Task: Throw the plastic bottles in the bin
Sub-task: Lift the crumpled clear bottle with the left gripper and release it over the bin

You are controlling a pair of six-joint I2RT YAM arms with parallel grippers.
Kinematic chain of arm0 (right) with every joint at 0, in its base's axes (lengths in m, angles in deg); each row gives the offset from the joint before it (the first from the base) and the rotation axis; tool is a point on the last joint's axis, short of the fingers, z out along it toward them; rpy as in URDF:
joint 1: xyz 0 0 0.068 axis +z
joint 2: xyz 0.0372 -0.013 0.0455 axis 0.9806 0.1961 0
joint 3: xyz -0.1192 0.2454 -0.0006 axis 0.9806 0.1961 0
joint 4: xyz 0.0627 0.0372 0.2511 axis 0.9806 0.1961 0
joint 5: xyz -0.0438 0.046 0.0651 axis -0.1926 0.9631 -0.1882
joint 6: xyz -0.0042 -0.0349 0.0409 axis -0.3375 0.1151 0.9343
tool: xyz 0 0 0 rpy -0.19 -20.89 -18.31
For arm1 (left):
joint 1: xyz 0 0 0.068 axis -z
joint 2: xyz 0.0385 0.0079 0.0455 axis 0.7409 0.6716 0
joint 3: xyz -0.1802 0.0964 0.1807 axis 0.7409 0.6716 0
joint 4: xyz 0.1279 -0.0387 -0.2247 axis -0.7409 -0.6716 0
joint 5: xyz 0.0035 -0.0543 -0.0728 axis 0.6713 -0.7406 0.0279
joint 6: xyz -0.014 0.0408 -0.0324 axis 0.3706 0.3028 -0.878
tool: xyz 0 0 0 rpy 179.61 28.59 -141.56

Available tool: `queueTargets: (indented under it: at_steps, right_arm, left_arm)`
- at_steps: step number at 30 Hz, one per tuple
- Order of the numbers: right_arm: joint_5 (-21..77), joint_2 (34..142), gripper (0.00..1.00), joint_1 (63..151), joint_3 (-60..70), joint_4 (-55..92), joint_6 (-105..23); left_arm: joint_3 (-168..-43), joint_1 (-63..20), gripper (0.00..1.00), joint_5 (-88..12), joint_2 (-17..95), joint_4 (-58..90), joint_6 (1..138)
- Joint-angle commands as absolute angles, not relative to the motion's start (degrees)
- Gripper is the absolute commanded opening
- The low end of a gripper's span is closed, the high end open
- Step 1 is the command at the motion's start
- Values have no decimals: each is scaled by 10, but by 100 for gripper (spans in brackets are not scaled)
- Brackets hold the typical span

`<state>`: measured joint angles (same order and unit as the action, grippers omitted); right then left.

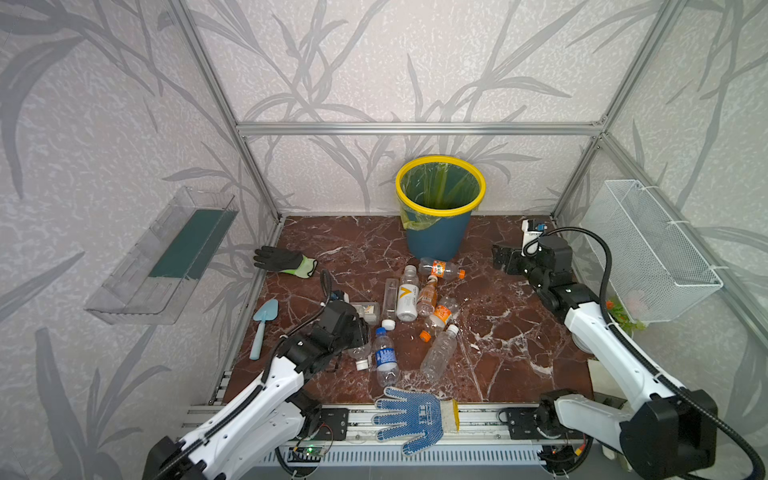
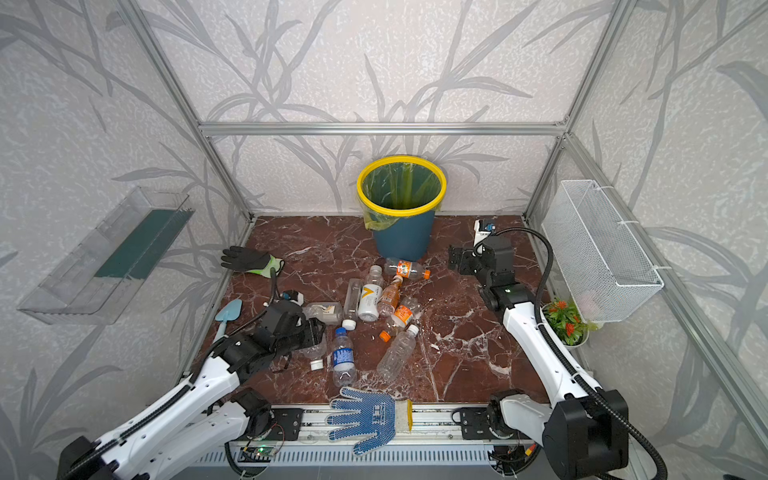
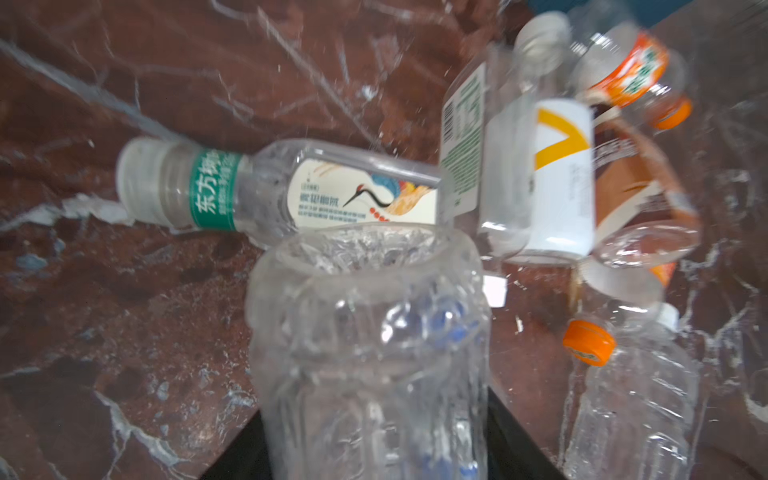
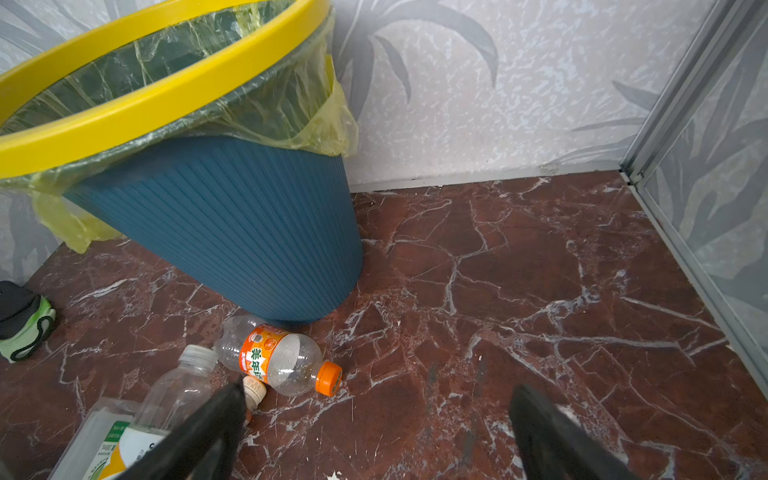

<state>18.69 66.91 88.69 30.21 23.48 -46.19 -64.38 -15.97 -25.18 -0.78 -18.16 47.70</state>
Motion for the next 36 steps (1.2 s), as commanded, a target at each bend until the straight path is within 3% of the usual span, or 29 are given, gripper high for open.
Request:
queueTargets:
  at_steps: [1,9,12,15,18,22,24,27,28,30,36]
  right_arm:
    - [212,676,100,884,311,248,-450]
    - [228,685,99,892,351,253,-432]
    - [232,684,99,897,355,263,-430]
    - [229,679,98,902,357,265,-427]
    - [229,676,98,908,365,249,-413]
    - [229,696,98,930,373,223,-395]
    - [239,708,98,944,363,230,-393]
    - [226,706,98,969,366,236,-398]
    - [226,703,98,972,370,238,-397]
    - [224,698,98,973,381,240,-394]
    - [226,692,98,974,378,257,-398]
  left_arm:
    - [-658,-158,61,-210,-76,-156,532]
    - [-671,-158,61,-130,-171,59,697]
    - [-714,-159,61,-154,-126,171,754]
    - [-826,-158,61,-211,-13,234,829]
    - [-1004,-161,60,-236,163,216,858]
    - [-1383,-170,62,-303,448,85,822]
    - [-1608,-169,77,-348,588,-57,811]
    - [-1997,-171,99,-327,795,-275,804]
    - [-2100,-173,99,-320,859,-320,810]
    - [-2068,-180,99,-311,849,-334,810]
    - [-1686,-199,99,-286,629,-201,835]
